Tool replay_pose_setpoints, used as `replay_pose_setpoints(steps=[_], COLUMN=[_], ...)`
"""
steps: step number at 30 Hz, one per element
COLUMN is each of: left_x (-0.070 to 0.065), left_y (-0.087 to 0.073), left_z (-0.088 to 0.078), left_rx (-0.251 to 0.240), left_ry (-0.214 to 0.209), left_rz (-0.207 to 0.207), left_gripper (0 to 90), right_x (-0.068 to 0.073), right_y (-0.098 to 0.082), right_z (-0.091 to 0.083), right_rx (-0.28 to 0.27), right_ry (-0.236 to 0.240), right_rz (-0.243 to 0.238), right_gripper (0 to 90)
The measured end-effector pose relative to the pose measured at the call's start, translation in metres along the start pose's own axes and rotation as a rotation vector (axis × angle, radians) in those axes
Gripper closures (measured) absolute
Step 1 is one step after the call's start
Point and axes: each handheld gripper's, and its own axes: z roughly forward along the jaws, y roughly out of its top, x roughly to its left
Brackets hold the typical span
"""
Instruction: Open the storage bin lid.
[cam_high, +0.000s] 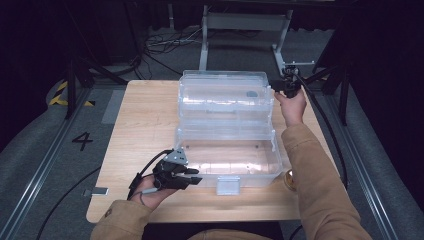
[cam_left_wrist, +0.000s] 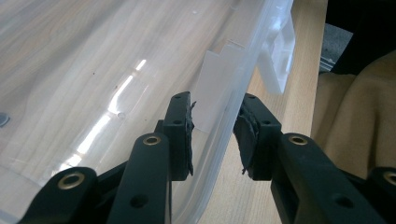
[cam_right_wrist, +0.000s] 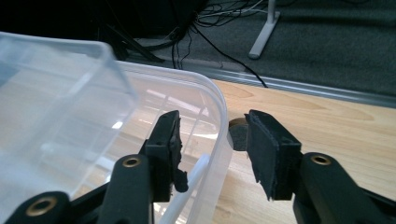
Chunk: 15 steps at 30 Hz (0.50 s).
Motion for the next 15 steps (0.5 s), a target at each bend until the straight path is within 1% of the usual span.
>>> replay_pose_setpoints(steps=[1, 3, 4, 5, 6, 7, 8, 9, 10, 11, 12, 15], left_x=[0.001, 0.002, 0.003, 0.003, 0.004, 0.004, 0.004, 0.003, 0.002, 0.003, 0.003, 0.008], left_y=[0.0, 0.001, 0.001, 0.002, 0.003, 0.003, 0.003, 0.003, 0.002, 0.002, 0.002, 0.002], left_z=[0.0, -0.001, -0.001, -0.002, -0.003, -0.004, -0.004, -0.007, -0.01, -0.013, -0.016, -0.027], left_rx=[0.0, 0.003, 0.0, -0.004, 0.0, 0.0, 0.0, 0.004, 0.001, -0.004, -0.012, -0.034], left_ry=[-0.011, -0.016, -0.024, -0.038, -0.041, -0.043, -0.043, -0.053, -0.059, -0.06, -0.065, -0.062], left_rz=[-0.01, -0.022, -0.027, -0.042, -0.045, -0.047, -0.047, -0.047, -0.043, -0.043, -0.051, -0.079], left_gripper=[67.7, 66.9, 63.9, 60.3, 57.7, 56.5, 55.7, 55.7, 54.7, 53.5, 52.9, 50.6], right_x=[0.001, 0.003, 0.004, 0.005, 0.005, 0.006, 0.006, 0.006, 0.006, 0.007, 0.007, 0.007], right_y=[0.0, 0.0, -0.001, -0.001, -0.002, -0.002, -0.002, -0.003, -0.005, -0.008, -0.009, -0.018], right_z=[-0.004, -0.015, -0.02, -0.025, -0.031, -0.036, -0.036, -0.041, -0.05, -0.059, -0.064, -0.081], right_rx=[-0.006, -0.011, -0.01, -0.013, -0.017, -0.022, -0.022, -0.028, -0.041, -0.054, -0.059, -0.079], right_ry=[0.001, 0.017, 0.015, 0.016, 0.02, 0.028, 0.028, 0.037, 0.059, 0.072, 0.073, 0.079], right_rz=[-0.012, -0.025, -0.035, -0.044, -0.043, -0.042, -0.042, -0.04, -0.039, -0.051, -0.057, -0.073], right_gripper=[53.2, 52.7, 50.4, 48.9, 47.6, 46.5, 46.5, 45.8, 44.2, 43.3, 42.7, 41.2])
